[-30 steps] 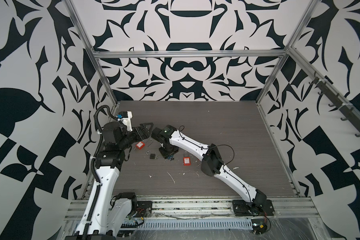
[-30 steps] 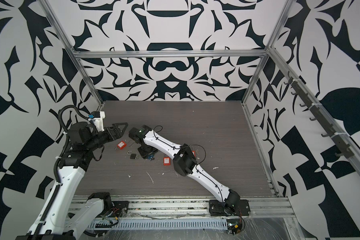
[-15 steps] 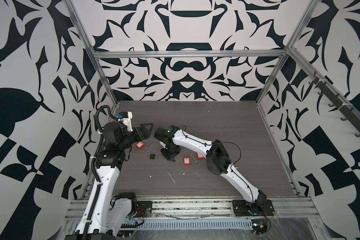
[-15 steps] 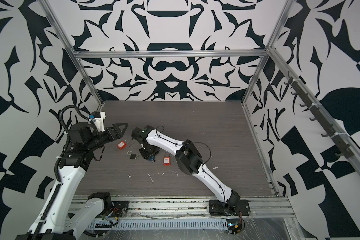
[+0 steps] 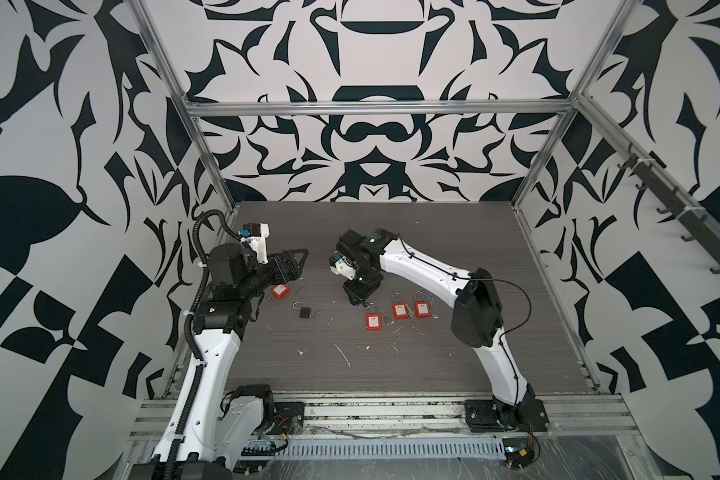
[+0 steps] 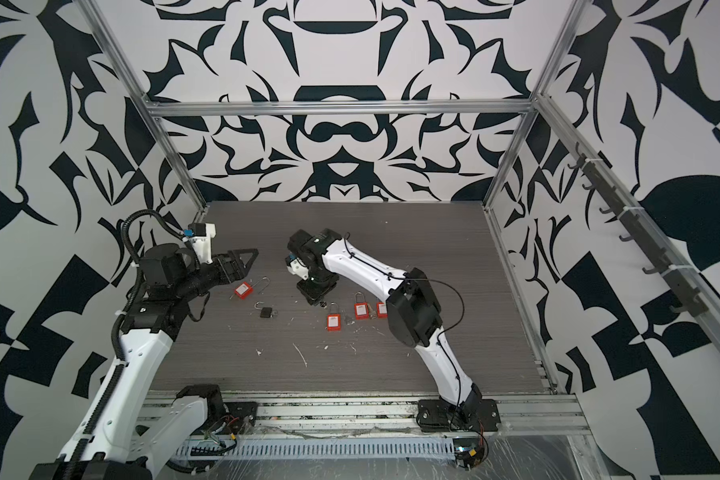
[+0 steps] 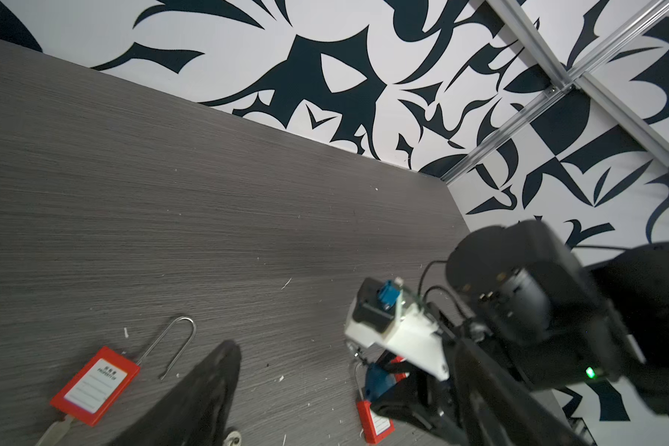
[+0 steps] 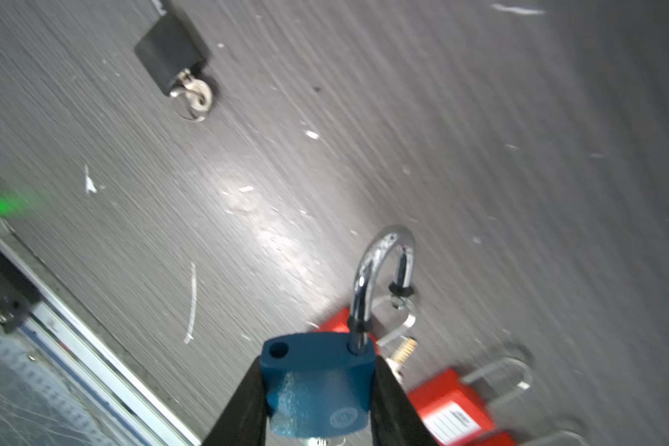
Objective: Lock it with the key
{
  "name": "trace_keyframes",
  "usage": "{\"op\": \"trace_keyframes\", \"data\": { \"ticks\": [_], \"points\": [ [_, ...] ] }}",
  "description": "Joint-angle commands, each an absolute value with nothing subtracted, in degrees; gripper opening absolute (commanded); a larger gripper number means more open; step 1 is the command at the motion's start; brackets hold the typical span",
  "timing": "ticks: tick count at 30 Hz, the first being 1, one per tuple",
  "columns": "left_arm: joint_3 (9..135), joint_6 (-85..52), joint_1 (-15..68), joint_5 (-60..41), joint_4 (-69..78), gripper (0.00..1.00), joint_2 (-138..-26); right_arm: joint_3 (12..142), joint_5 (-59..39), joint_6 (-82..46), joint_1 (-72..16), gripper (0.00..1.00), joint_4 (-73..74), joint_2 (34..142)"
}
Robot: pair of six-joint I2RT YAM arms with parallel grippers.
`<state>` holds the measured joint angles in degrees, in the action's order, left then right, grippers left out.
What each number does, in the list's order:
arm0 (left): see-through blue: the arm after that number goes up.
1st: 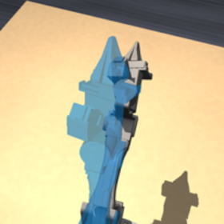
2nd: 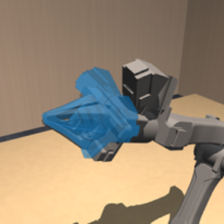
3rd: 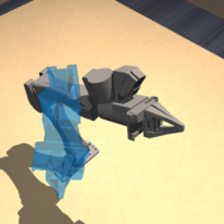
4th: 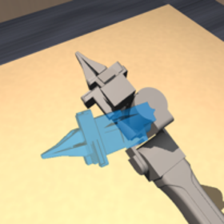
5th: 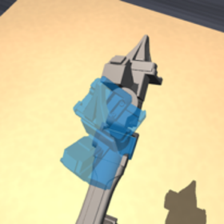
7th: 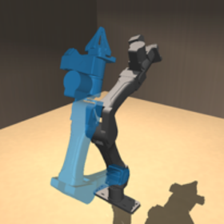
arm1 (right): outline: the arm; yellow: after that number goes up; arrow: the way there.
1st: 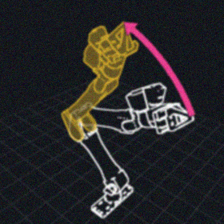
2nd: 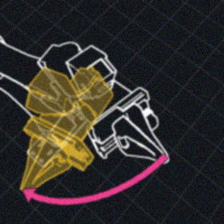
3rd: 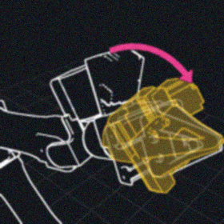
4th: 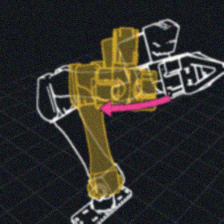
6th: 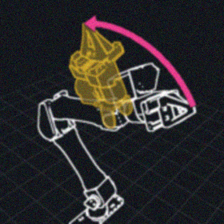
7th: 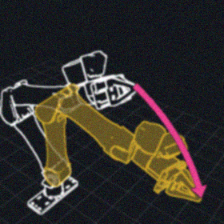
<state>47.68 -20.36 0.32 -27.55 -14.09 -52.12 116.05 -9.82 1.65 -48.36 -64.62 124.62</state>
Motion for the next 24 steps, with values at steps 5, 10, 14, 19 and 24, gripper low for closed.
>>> {"op": "trace_keyframes", "data": {
  "ticks": [5,10,14,19,24],
  "points": [
    [42.4,-9.6,0.6,-35.3,-5.6,0.81,-54.5,107.4,-10.2,18.1,-46.3,0.20,-60.0,112.7],
    [38.7,-0.4,4.4,-38.0,0.2,0.78,-56.8,101.0,-10.9,26.2,-44.4,0.20,-56.9,106.3],
    [35.6,14.0,11.0,-40.8,4.0,0.78,-57.7,94.8,-13.4,33.3,-44.0,0.21,-52.8,100.1],
    [31.3,21.5,13.3,-48.2,16.9,0.70,-59.5,90.0,-17.2,38.7,-43.9,0.20,-52.0,94.5],
    [32.3,31.2,16.3,-53.6,18.1,0.61,-62.8,91.2,-21.5,40.3,-43.8,0.20,-58.5,94.3]
  ]
}}
